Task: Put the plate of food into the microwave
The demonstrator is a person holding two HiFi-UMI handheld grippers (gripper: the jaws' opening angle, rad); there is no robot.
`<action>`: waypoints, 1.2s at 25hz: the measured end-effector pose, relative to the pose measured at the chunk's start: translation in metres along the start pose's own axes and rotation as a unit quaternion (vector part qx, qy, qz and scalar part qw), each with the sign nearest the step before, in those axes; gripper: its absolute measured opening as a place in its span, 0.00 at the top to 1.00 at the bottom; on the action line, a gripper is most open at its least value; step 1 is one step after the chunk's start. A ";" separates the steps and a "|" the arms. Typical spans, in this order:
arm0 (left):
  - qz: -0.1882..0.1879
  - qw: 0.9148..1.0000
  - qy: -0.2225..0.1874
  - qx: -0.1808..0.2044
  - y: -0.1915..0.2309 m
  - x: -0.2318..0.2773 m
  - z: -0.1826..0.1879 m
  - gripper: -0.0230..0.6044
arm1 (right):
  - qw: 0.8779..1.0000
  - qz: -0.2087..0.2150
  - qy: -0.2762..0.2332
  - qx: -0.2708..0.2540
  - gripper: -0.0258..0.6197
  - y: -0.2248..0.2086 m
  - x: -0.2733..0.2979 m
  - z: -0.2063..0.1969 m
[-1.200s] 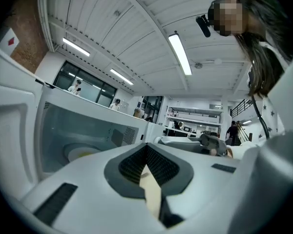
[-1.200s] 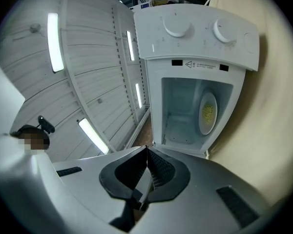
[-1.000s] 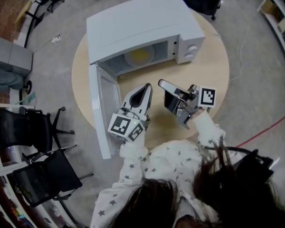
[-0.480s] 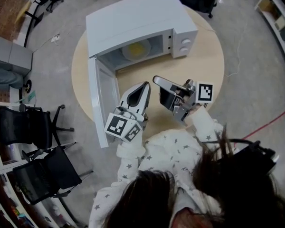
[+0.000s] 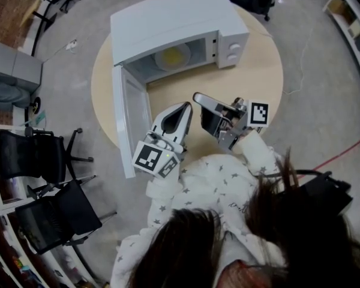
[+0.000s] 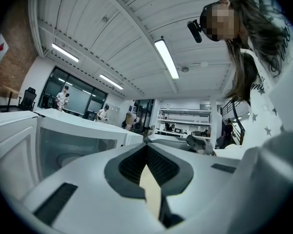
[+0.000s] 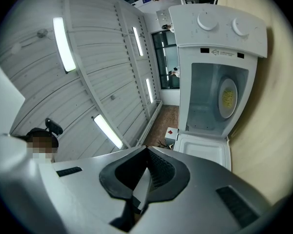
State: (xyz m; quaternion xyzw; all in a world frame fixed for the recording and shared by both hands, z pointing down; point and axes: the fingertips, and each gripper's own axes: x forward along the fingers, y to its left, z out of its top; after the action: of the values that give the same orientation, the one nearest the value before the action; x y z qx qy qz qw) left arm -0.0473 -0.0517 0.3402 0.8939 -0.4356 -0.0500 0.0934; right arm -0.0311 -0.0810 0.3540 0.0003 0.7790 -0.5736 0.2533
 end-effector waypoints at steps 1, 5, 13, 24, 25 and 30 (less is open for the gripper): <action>0.001 1.000 0.001 0.000 0.000 0.000 0.000 0.97 | 1.000 0.000 0.001 0.002 0.95 0.000 0.001 -0.001; 0.007 1.000 0.001 -0.001 0.002 -0.002 0.000 0.97 | 1.000 -0.006 0.004 0.007 0.95 -0.003 0.001 -0.003; 0.014 1.000 -0.001 -0.001 0.004 -0.003 0.000 0.97 | 1.000 -0.010 0.003 0.014 0.95 -0.006 -0.001 -0.004; 0.015 1.000 0.004 0.000 0.005 0.000 -0.001 0.97 | 1.000 -0.011 0.000 0.017 0.95 -0.008 -0.002 -0.003; 0.014 1.000 0.005 0.000 0.005 0.001 -0.002 0.97 | 1.000 -0.011 -0.001 0.016 0.95 -0.009 -0.002 -0.003; 0.014 1.000 0.012 -0.001 0.006 0.003 -0.005 0.97 | 1.000 -0.011 -0.004 0.018 0.95 -0.009 -0.003 -0.001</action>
State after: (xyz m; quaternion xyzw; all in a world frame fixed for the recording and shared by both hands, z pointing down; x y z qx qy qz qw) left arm -0.0495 -0.0569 0.3460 0.8881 -0.4470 -0.0381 0.1001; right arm -0.0314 -0.0822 0.3633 -0.0060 0.7672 -0.5905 0.2503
